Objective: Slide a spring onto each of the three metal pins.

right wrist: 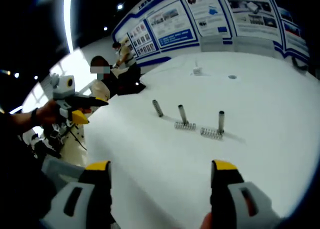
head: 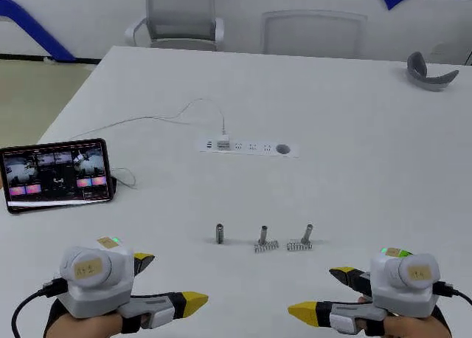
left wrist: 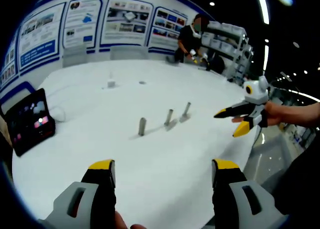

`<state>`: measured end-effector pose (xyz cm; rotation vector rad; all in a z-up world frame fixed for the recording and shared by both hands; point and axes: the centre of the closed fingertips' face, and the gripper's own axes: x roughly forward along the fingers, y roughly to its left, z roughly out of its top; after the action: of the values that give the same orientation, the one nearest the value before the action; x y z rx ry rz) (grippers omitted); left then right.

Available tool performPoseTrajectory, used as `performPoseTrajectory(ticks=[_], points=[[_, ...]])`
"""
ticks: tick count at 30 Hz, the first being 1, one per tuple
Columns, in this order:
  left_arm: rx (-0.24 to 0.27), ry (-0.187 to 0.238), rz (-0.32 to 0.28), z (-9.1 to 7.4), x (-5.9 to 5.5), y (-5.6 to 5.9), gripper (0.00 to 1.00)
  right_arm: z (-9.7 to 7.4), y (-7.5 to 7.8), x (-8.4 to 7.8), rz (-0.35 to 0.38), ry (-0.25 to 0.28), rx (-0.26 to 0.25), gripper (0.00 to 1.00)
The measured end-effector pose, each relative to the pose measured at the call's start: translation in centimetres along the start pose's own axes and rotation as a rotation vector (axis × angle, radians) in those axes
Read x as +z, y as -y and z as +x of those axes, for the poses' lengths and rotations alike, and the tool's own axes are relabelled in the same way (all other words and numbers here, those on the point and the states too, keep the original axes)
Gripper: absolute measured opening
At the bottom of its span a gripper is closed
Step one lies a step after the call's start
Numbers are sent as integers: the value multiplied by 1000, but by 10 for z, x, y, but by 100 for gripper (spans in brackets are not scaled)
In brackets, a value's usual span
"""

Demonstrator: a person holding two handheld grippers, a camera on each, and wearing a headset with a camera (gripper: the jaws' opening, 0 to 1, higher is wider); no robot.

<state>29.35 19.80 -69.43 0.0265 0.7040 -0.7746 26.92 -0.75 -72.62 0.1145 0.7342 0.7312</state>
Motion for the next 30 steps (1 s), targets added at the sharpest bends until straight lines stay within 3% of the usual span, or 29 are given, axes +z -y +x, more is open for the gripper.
performPoseTrajectory(ticks=[30], points=[[-146, -78, 123, 54, 6, 41, 80, -25, -4, -23, 59, 6, -41, 88]])
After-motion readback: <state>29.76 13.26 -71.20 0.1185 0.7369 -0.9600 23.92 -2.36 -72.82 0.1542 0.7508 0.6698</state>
